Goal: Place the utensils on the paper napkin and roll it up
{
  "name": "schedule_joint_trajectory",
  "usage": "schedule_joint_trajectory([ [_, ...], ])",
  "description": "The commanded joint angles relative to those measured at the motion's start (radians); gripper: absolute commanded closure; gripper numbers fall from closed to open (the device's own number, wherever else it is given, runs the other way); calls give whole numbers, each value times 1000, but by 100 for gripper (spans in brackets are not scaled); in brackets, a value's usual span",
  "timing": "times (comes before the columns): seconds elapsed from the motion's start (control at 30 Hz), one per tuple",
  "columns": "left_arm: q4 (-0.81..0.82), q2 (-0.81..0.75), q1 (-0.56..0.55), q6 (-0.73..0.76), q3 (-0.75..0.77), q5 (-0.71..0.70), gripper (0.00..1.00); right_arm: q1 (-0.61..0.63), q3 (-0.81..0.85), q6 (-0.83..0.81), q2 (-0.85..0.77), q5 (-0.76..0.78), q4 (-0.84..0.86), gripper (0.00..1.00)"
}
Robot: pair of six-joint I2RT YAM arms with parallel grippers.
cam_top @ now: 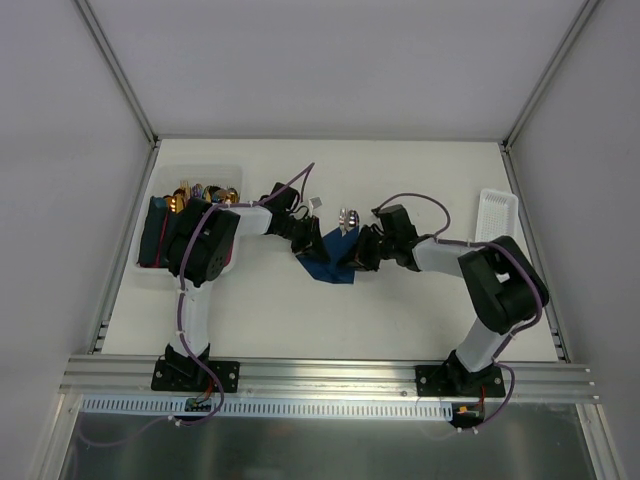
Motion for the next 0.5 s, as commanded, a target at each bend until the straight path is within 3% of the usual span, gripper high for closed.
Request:
schedule_joint_trajectory([
  [0.0, -39, 21, 8, 53, -6, -47, 87, -4, 60, -16, -106, 44, -33, 90],
  [0.27, -51, 20, 9, 59, -1, -58, 87, -12, 270, -67, -83, 225, -276, 99],
  [0.47, -52, 17, 9, 62, 0, -56, 88, 1, 362, -116, -10, 288, -422, 100],
])
